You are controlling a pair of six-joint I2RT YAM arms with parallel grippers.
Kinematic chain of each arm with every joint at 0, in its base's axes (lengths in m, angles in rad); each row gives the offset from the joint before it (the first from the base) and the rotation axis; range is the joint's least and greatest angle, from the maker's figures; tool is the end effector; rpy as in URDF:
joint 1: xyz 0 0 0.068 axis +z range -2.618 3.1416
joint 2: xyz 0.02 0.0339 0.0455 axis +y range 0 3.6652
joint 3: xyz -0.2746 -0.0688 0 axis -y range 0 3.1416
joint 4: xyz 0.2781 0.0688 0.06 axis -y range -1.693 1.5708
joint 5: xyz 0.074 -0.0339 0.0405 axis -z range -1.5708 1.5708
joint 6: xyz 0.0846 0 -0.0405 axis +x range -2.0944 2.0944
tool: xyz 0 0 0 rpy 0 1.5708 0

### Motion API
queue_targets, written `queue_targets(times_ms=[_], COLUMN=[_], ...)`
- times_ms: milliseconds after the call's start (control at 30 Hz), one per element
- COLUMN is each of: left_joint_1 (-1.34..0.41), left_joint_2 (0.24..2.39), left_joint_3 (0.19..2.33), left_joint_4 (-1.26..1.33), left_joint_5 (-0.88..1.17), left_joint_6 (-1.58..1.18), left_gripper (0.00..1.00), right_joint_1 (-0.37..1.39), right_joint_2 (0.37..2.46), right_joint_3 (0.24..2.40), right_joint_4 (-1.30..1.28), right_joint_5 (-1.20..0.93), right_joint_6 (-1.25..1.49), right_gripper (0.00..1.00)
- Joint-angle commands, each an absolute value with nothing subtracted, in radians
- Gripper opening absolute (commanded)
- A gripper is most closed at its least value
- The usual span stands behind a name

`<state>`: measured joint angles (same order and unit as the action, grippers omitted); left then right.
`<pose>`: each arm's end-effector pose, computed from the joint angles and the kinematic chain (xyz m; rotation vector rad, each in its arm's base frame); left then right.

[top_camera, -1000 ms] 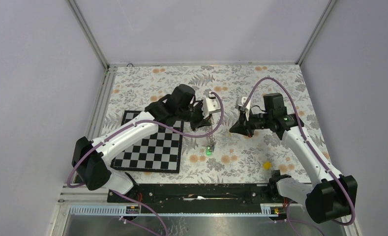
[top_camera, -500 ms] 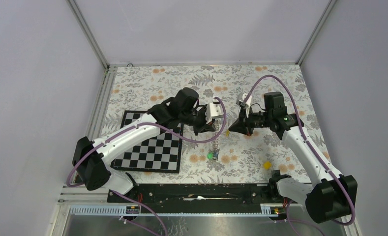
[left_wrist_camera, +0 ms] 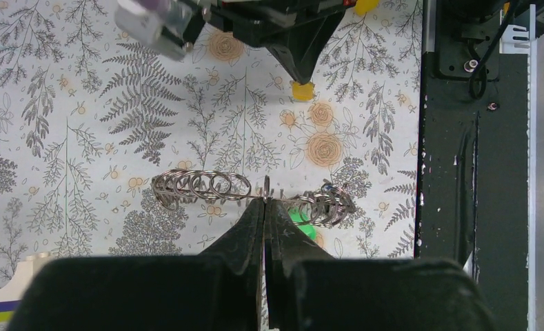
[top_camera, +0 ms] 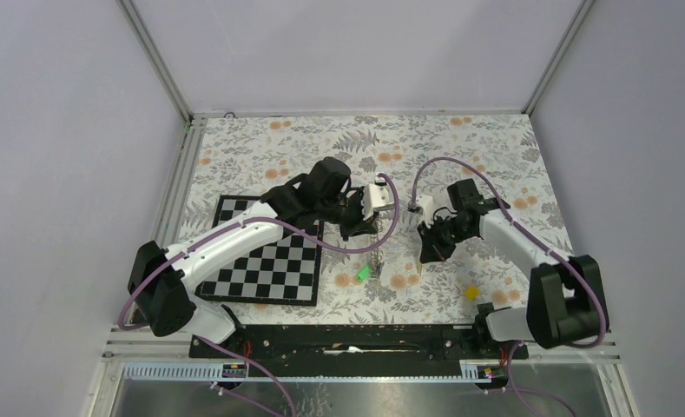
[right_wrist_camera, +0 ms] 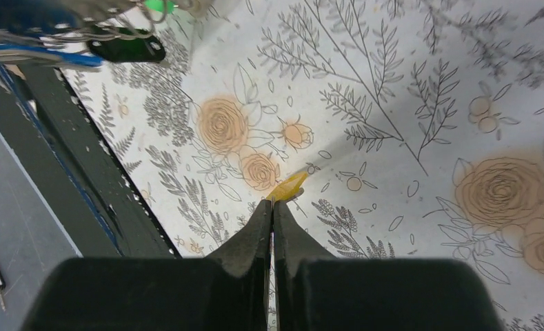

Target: Put the keys on the keyring

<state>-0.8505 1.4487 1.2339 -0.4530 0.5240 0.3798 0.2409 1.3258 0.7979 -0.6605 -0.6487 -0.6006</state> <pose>0.2232 -0.3185 0.2942 1.5342 1.6652 -0.8394 0.2564 0.1156 0.1604 -1.1958 2.2651 0.7570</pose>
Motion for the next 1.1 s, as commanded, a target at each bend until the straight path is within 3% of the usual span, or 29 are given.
queue_targets(times_ms=[0, 267, 600, 900, 1067], left_joint_1=[-0.851, -0.851, -0.851, -0.851, -0.851], left_joint_2=[1.416, 1.414, 1.428, 1.43, 1.428], left_joint_3=[1.249, 1.247, 1.258, 1.264, 1.269], left_joint_4=[-0.382, -0.382, -0.388, -0.399, -0.413], left_joint_5=[0.522, 0.515, 0.513, 0.504, 0.491], left_joint_6=[0.368, 0.37, 0.373, 0.385, 0.415], left_gripper=[0.0, 0.0, 0.0, 0.0, 0.0], right_joint_1=[0.228, 0.112, 0.064, 0.054, 0.055], right_joint_2=[1.441, 1.658, 1.687, 1.597, 1.552], right_joint_3=[0.833, 0.958, 0.983, 0.967, 0.954], right_joint_4=[-0.7, -0.706, -0.704, -0.714, -0.737], right_joint_5=[-0.593, -0.579, -0.522, -0.594, -0.664], right_joint_6=[-0.641, -0.601, -0.633, -0.661, -0.809], right_gripper=[0.01, 0.11, 0.38, 0.44, 0.49])
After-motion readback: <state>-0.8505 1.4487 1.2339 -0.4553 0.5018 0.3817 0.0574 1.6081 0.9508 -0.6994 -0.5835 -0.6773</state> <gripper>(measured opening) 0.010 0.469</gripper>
